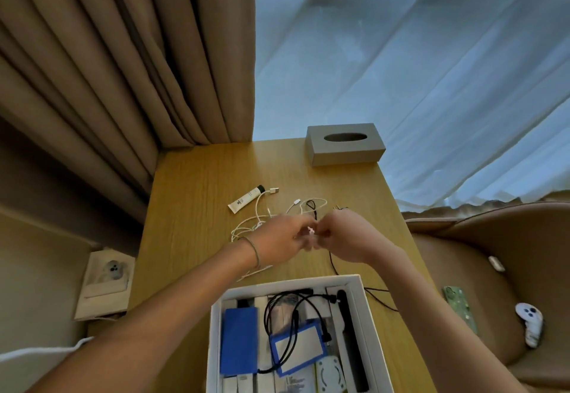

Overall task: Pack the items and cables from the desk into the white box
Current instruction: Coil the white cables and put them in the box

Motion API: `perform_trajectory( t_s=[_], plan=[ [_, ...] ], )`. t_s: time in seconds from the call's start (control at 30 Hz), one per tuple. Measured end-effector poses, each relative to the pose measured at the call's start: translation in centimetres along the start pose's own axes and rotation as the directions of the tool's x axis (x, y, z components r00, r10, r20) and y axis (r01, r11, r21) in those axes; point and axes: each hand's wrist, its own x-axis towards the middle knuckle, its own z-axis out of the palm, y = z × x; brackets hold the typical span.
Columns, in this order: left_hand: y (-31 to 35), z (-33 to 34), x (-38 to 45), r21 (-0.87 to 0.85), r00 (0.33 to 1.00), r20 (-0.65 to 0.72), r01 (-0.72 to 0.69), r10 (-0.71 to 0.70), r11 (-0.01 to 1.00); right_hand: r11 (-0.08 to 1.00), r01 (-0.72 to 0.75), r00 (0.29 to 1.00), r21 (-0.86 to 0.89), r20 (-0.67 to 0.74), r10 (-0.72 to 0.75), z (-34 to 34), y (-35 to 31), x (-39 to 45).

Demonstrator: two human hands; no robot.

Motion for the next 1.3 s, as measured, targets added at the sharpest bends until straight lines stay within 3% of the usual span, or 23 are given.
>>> perform_trajectory(
  t_s=[0.17,0.23,0.33,0.43,0.5,0.57,0.63,0.7,0.77,0.8,0.97,1.07,1.13,1.23,1.3],
  plan=[
    [1.5,-2.9,-2.1,-0.223,0.996,-0.078,-0.061,0.044,0.973,0.926,0.141,0.990,0.351,-0.068,-0.125,-4.3,-0.8,-2.5],
    [1.8,-3.7,-3.4,-0.489,0.995,-0.098,-0.064,0.018,0.870,0.861,0.189,0.981,0.472,-0.118,-0.151,-4.8,-0.8,-2.7],
    [2.3,-5.0,-5.3,-0.897,0.988,-0.150,-0.119,-0.039,0.425,0.761,0.259,0.965,0.594,-0.201,-0.170,-4.0,-0.7,-2.0],
    [2.9,-5.9,-7.0,-0.977,0.975,-0.210,-0.208,-0.068,0.047,0.696,0.296,0.955,0.654,-0.226,-0.194,-1.9,-1.8,-0.8],
    [3.3,-6.6,-7.9,-0.960,0.962,-0.266,-0.270,-0.060,-0.071,0.710,0.292,0.956,0.641,-0.196,-0.217,0.1,-3.1,0.1],
    [3.6,-7.7,-8.5,-0.927,0.927,-0.364,-0.370,-0.093,-0.062,0.767,0.257,0.966,0.588,-0.136,-0.219,2.6,-4.2,0.6],
    [3.4,-8.8,-8.8,-0.891,0.871,-0.454,-0.451,-0.189,0.058,0.861,0.223,0.975,0.457,-0.092,-0.203,5.1,-5.1,0.6],
    [2.7,-9.0,-8.8,-0.813,0.788,-0.554,-0.444,-0.268,0.376,0.942,0.231,0.973,0.245,-0.088,-0.215,6.3,-6.0,0.1],
    [2.0,-8.2,-8.6,-0.632,0.726,-0.641,-0.314,-0.250,0.708,0.956,0.286,0.955,0.072,-0.110,-0.277,5.9,-7.1,-0.7],
    [1.6,-7.5,-8.5,-0.566,0.734,-0.642,-0.258,-0.223,0.783,0.943,0.331,0.939,0.024,-0.106,-0.327,5.3,-7.7,-1.1],
    [0.1,-5.2,-8.8,-0.399,0.884,-0.442,-0.044,-0.151,0.916,0.899,0.438,0.896,-0.006,-0.073,-0.438,1.6,-9.5,-2.9],
    [0.2,-4.6,-10.4,-0.320,0.959,-0.254,0.042,-0.129,0.946,0.904,0.425,0.901,0.050,-0.115,-0.418,-1.5,-8.7,-3.1],
    [0.8,-4.5,-11.4,-0.427,0.990,-0.108,0.032,-0.086,0.904,0.884,0.435,0.899,0.169,-0.136,-0.417,-3.1,-7.8,-2.9],
    [2.5,-5.2,-12.5,-0.696,0.989,0.102,-0.008,0.109,0.718,0.761,0.467,0.880,0.451,-0.147,-0.452,-3.8,-6.9,-2.3],
    [3.6,-5.8,-13.1,-0.872,0.974,0.081,-0.034,0.211,0.489,0.607,0.470,0.868,0.641,-0.209,-0.451,-3.3,-6.6,-1.8]
  ],
)
